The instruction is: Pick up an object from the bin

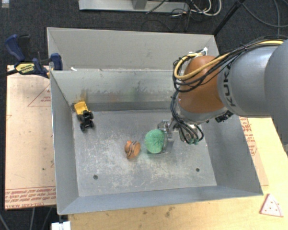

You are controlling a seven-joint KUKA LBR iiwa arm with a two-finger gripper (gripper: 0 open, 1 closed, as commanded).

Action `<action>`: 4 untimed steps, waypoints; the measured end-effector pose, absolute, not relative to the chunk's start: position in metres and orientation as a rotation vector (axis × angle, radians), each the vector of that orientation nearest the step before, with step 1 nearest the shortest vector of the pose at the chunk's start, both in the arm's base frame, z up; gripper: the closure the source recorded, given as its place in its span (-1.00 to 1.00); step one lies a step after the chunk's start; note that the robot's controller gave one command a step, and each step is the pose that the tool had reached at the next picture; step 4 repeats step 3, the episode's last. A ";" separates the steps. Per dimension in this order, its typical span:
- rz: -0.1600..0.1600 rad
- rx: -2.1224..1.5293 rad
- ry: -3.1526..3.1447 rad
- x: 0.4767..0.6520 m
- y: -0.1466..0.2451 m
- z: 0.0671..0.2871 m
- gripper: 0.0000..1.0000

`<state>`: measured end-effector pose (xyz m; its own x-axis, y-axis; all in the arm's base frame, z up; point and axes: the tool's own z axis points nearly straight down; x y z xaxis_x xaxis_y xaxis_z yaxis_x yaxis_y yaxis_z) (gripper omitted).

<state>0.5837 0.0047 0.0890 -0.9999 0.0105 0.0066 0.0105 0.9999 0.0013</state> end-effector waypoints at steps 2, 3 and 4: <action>-0.002 -0.015 -3.139 0.584 0.005 0.138 1.00; -0.002 -0.015 -3.142 0.585 0.005 0.159 1.00; -0.002 -0.015 -3.142 0.585 0.005 0.159 1.00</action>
Offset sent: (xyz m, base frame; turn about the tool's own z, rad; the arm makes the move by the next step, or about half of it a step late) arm 0.0000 0.0000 0.0995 0.0000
